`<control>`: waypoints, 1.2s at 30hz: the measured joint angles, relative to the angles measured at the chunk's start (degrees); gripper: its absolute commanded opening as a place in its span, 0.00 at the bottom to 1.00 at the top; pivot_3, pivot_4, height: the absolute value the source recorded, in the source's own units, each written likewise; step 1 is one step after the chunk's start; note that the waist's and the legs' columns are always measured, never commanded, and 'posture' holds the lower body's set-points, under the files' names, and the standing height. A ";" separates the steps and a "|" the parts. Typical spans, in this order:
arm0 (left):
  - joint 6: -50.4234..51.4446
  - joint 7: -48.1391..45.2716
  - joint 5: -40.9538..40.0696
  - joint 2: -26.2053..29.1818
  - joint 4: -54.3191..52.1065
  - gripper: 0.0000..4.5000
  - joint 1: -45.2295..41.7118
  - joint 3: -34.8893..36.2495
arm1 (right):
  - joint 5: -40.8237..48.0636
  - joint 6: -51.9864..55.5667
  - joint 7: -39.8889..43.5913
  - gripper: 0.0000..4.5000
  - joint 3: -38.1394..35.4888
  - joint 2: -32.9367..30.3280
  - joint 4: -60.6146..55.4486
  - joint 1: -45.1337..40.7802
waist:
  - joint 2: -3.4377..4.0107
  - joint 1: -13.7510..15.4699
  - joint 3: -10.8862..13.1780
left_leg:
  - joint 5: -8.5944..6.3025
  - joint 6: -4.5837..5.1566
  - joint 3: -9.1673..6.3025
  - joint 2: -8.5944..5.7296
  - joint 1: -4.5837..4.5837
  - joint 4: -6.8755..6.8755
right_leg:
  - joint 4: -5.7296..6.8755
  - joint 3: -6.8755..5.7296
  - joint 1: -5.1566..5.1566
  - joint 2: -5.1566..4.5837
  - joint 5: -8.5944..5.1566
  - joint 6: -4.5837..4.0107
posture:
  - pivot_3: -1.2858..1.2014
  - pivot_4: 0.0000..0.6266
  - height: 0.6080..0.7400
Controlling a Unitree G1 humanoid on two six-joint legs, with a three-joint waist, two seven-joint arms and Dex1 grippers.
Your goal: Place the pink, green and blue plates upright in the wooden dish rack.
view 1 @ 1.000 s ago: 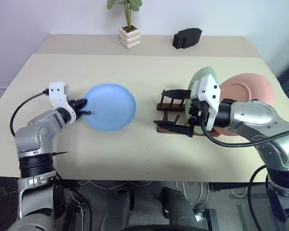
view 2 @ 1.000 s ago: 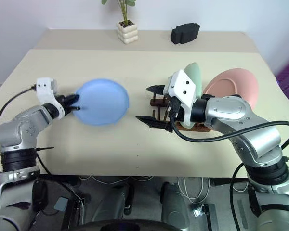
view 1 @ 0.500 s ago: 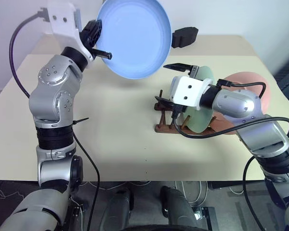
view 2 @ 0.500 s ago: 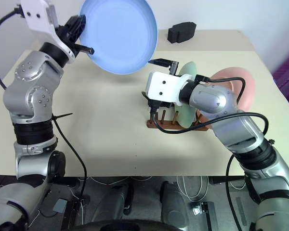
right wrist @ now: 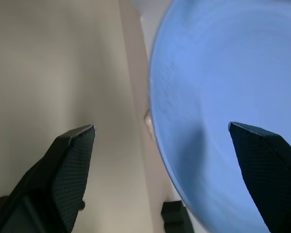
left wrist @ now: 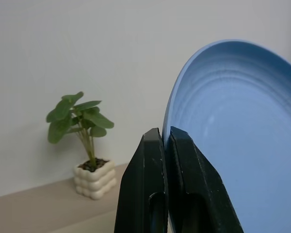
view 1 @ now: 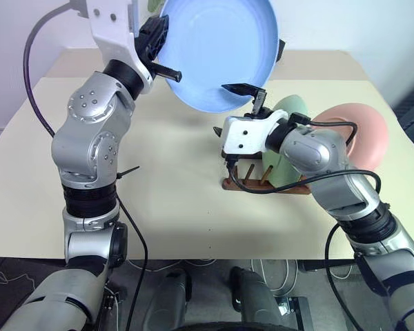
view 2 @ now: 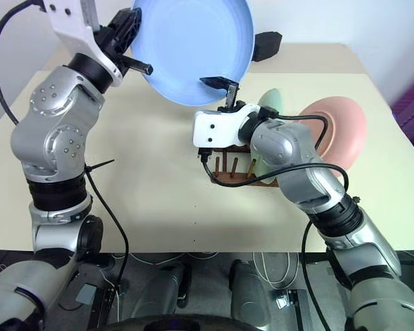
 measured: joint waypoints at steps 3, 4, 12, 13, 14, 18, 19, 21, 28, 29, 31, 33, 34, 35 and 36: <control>0.97 0.11 -0.51 -0.60 -1.04 0.00 0.00 -0.03 | -2.36 -1.87 -0.29 0.49 0.00 0.68 1.63 -0.01 | 0.00 -0.01 0.00 | 0.00 -0.01 0.00 0.00 0.00 0.00 | 0.01 0.00 0.01 0.01 0.00 0.00 | 0.52 0.24 0.97; 1.12 0.13 -0.57 -0.60 -1.04 0.00 0.00 -0.03 | -3.06 -2.42 -0.29 0.38 0.01 0.82 1.98 0.00 | 0.00 -0.02 0.00 | 0.01 -0.02 0.00 0.00 0.00 0.00 | 0.01 0.00 0.00 0.01 0.00 0.00 | 0.52 0.24 0.97; 2.64 1.08 -1.24 -1.57 -0.84 0.07 0.02 0.94 | -5.58 -4.66 -0.32 0.00 -0.41 1.91 2.50 0.48 | 0.00 -0.12 0.00 | 0.02 -0.03 -0.05 0.00 0.01 0.00 | 0.04 0.00 0.01 0.04 0.00 0.00 | 0.52 0.24 0.97; 3.01 1.08 -1.64 -1.82 -0.85 0.15 0.07 1.30 | -5.83 -4.74 -0.32 0.00 -0.47 2.09 2.50 0.67 | 0.00 -0.12 0.00 | 0.02 -0.03 -0.04 0.00 0.01 0.00 | 0.04 0.00 0.01 0.04 0.00 0.00 | 0.52 0.24 0.97; 3.10 0.99 -2.25 -2.04 -0.94 0.23 0.23 1.42 | -5.95 -4.99 -0.32 0.00 -0.50 2.43 2.46 0.74 | 0.00 -0.12 0.00 | 0.02 -0.03 -0.04 0.00 0.01 0.01 | 0.04 0.00 0.01 0.04 0.00 -0.01 | 0.52 0.24 0.97; 3.25 0.71 -5.00 -3.78 -1.85 0.68 0.57 1.63 | -6.59 -5.70 -0.23 0.00 -0.53 2.82 2.54 1.33 | 0.00 -0.04 0.00 | 0.03 -0.04 -0.05 0.00 0.01 0.01 | 0.03 0.00 0.01 0.04 0.01 -0.01 | 0.52 0.24 0.97; 2.88 0.79 -6.35 -4.72 -1.99 0.80 0.56 2.78 | -6.72 -6.00 -0.25 0.00 -0.54 2.83 2.55 1.34 | 0.00 -0.05 0.00 | 0.03 -0.04 -0.05 0.00 0.01 0.01 | 0.04 0.00 0.01 0.04 0.01 -0.01 | 0.52 0.24 0.97; 0.93 1.41 -8.86 -6.25 -1.89 0.99 0.32 6.09 | -7.12 -7.08 -0.39 0.00 -0.63 2.95 2.53 1.34 | 0.00 -0.16 0.00 | 0.04 -0.06 -0.07 0.01 0.02 0.01 | 0.04 0.00 0.01 0.05 0.01 -0.01 | 0.52 0.24 0.97; -6.99 3.66 -10.07 -1.43 2.15 0.99 -1.12 14.90 | -3.79 -11.32 -2.03 0.00 -3.53 6.83 3.98 1.11 | 0.01 -1.13 -0.01 | 0.07 -0.12 -0.08 0.06 0.08 -0.03 | 0.11 0.01 0.02 0.14 0.03 -0.05 | 0.52 0.24 0.97; -7.85 3.07 -9.80 0.11 3.09 0.99 -0.29 15.10 | -2.11 -11.49 -2.72 0.00 -4.74 8.56 4.07 0.98 | 0.02 -1.20 -0.01 | 0.08 -0.12 -0.08 0.06 0.09 -0.03 | 0.16 0.03 0.01 0.14 0.03 -0.05 | 0.52 0.24 0.97; -9.35 1.10 -9.20 3.86 5.79 0.99 2.15 16.07 | 2.97 -9.88 -2.04 0.00 -7.56 11.07 3.45 0.13 | 0.02 -1.20 -0.01 | 0.08 -0.12 -0.11 0.08 0.10 -0.02 | 0.19 0.03 0.01 0.16 0.04 -0.06 | 0.52 0.24 0.97; -9.98 -1.79 -8.89 7.61 7.83 0.99 5.60 16.78 | 8.93 -6.10 1.48 0.00 -10.25 11.24 1.87 -0.18 | 0.02 -1.16 -0.01 | 0.07 -0.12 -0.14 0.09 0.10 -0.02 | 0.20 0.02 0.01 0.15 0.04 -0.06 | 0.52 0.24 0.97; -10.33 -3.36 -8.92 8.74 8.27 0.99 7.38 16.92 | 11.68 -3.97 3.23 0.00 -11.23 11.22 1.15 -0.19 | 0.02 -1.03 -0.01 | 0.07 -0.12 -0.15 0.09 0.10 -0.01 | 0.20 0.02 0.03 0.14 0.04 -0.06 | 0.52 0.24 0.97; -10.60 -5.13 -8.97 9.35 8.47 0.99 9.16 16.96 | 14.08 -1.85 4.66 0.00 -12.02 11.27 0.50 -0.19 | 0.02 -0.89 -0.02 | 0.07 -0.12 -0.18 0.10 0.08 0.00 | 0.18 0.01 0.04 0.14 0.04 -0.06 | 0.52 0.24 0.97; -10.95 -7.46 -9.29 10.25 8.53 0.99 11.30 16.82 | 16.17 0.03 5.48 0.00 -12.52 11.44 -0.15 -0.21 | 0.01 -0.84 -0.02 | 0.07 -0.12 -0.18 0.10 0.08 0.00 | 0.18 0.01 0.04 0.14 0.04 -0.07 | 0.52 0.24 0.97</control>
